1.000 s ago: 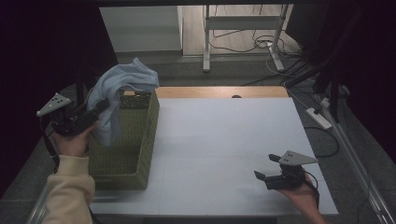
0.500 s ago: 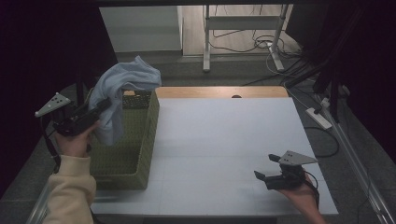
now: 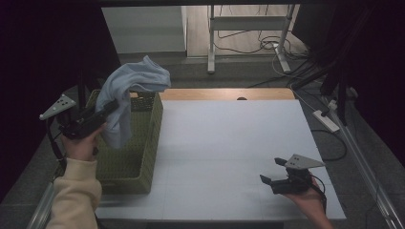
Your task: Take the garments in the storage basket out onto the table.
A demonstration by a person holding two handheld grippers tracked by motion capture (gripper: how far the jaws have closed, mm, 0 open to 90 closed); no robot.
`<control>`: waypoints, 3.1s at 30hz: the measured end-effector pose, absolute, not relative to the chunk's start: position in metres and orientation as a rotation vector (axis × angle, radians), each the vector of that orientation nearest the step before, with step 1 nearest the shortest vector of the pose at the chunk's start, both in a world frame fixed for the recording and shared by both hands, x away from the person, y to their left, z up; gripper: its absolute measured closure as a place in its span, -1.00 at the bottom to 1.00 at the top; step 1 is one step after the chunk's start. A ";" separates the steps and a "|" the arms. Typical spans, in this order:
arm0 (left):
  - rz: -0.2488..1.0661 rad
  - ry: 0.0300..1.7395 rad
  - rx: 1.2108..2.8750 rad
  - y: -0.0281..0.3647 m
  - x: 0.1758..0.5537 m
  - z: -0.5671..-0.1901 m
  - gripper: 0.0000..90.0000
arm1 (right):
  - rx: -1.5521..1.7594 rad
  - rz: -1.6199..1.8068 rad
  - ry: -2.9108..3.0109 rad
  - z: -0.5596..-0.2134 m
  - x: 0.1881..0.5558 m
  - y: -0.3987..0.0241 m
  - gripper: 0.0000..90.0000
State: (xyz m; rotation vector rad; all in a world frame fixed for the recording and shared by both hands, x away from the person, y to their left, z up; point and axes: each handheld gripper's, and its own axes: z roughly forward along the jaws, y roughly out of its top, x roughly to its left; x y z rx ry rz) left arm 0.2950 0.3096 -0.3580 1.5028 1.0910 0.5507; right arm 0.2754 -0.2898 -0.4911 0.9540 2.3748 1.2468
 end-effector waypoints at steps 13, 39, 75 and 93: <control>0.508 1.051 1.511 0.295 0.297 -0.358 0.38 | 0.954 1.245 2.376 -0.491 0.275 -0.290 -0.72; 0.432 0.988 1.513 0.274 0.299 -0.359 0.38 | 0.955 1.243 2.373 -0.491 0.275 -0.290 -0.72; 0.370 0.918 1.572 0.236 0.302 -0.363 0.38 | 0.955 1.239 2.378 -0.492 0.276 -0.290 -0.72; 0.351 0.882 1.585 0.220 0.300 -0.362 0.38 | 0.954 1.239 2.379 -0.492 0.276 -0.291 -0.72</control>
